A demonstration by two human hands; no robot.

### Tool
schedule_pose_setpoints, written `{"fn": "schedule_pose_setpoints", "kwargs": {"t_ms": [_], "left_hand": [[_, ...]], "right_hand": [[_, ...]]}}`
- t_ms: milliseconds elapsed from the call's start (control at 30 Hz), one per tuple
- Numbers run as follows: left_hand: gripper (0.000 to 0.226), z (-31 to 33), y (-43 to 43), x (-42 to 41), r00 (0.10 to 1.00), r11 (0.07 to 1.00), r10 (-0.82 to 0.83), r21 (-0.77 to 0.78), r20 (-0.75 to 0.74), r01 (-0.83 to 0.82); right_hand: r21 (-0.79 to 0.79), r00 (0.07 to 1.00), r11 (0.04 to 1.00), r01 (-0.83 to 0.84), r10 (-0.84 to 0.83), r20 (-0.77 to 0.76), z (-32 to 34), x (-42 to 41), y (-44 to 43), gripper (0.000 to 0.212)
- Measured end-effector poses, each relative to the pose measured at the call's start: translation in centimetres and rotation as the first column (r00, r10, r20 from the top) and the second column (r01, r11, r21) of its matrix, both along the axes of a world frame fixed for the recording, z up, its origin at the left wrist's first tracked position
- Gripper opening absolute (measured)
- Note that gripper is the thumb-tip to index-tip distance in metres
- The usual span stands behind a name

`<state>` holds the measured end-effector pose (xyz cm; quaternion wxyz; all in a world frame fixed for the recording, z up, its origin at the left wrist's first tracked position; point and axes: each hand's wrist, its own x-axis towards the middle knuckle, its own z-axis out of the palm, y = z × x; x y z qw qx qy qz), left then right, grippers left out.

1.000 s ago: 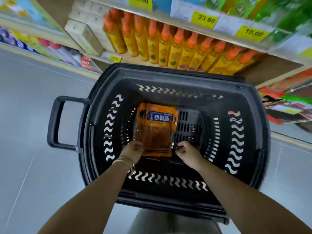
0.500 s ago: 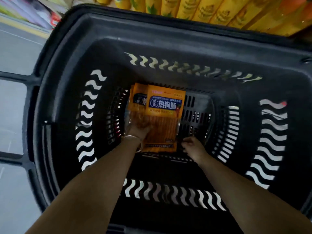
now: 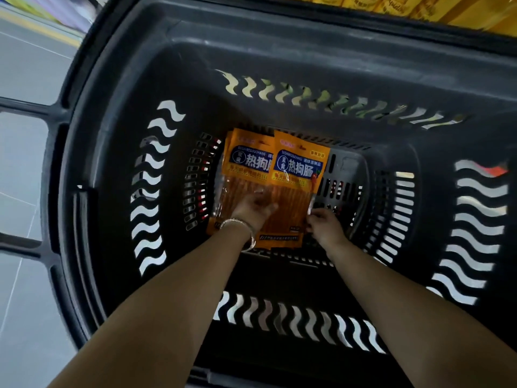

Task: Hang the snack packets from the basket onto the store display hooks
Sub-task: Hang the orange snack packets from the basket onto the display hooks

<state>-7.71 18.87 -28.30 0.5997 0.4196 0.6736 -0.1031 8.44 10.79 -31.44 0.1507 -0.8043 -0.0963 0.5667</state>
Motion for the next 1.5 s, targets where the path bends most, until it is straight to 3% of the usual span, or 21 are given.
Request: {"fn": "schedule_pose_setpoints", "kwargs": {"t_ms": [67, 133, 167, 233, 333, 467, 633, 767, 867, 1100, 1267, 1367, 1500], "left_hand": [[0.034, 0.0, -0.2, 0.8, 0.996, 0.996, -0.085, 0.039, -0.029, 0.086], [0.021, 0.1, -0.4, 1.2, 0.998, 0.996, -0.050, 0.069, -0.045, 0.053], [0.022, 0.3, -0.5, 1.2, 0.999, 0.998, -0.019, 0.065, -0.032, 0.021], [0.031, 1.2, -0.6, 0.3, 0.999, 0.997, 0.031, 0.072, -0.032, -0.028], [0.033, 3.1, 0.3, -2.4, 0.987, 0.970, 0.083, 0.239, -0.136, -0.049], [0.037, 5.6, 2.7, -6.3, 0.959, 0.932, 0.055, 0.358, -0.278, 0.051], [0.044, 5.8, 3.1, -7.6, 0.948, 0.948, 0.045, 0.314, -0.316, 0.059], [0.042, 5.2, 3.2, -7.3, 0.948, 0.950, 0.054, 0.307, -0.312, 0.047], [0.040, 5.2, 3.2, -7.2, 0.937, 0.955, 0.053, 0.291, -0.344, 0.052], [0.036, 7.6, 2.5, -5.8, 0.975, 0.959, 0.038, 0.283, -0.217, 0.025], [0.035, 12.6, 1.6, -4.2, 0.970, 0.950, -0.116, 0.262, -0.214, 0.171], [0.028, 16.6, 0.8, -3.2, 0.979, 0.937, -0.109, 0.311, -0.172, 0.159], [0.020, 22.2, -0.5, -1.9, 0.995, 0.927, -0.094, 0.361, -0.031, 0.099]], "right_hand": [[0.011, 0.999, 1.000, 0.022, -0.022, 0.027, -0.1, 0.1, 0.0, 0.013], [0.022, 0.998, 0.999, 0.042, -0.043, 0.049, -0.2, 0.4, -0.3, 0.010], [0.021, 0.997, 0.999, 0.041, -0.042, 0.058, -0.2, 0.6, -0.4, 0.003], [0.029, 0.996, 0.999, 0.042, -0.044, 0.075, -0.1, 0.7, -0.7, 0.016], [0.040, 0.997, 0.999, -0.010, 0.007, 0.076, 0.3, -0.1, -0.4, 0.021], [0.001, 0.998, 0.998, -0.062, 0.062, 0.016, 0.1, -3.0, 1.4, 0.025], [0.035, 0.998, 0.999, 0.028, -0.029, 0.049, -0.9, -5.7, 3.8, 0.038], [0.093, 0.999, 0.994, 0.050, -0.050, -0.008, -1.1, -7.3, 5.4, 0.028], [0.059, 0.993, 0.991, 0.121, -0.121, 0.001, -0.8, -7.5, 5.9, 0.032], [0.189, 0.973, 0.980, 0.055, -0.095, 0.208, 3.7, -3.9, 2.8, 0.031], [0.256, 0.981, 0.966, 0.025, -0.074, 0.182, 10.2, 0.2, 0.6, 0.023], [0.299, 0.982, 0.954, -0.024, -0.034, 0.188, 14.9, 2.0, -0.7, 0.028], [0.373, 0.965, 0.928, -0.011, -0.087, 0.246, 21.0, 4.2, -2.2, 0.007]]}}
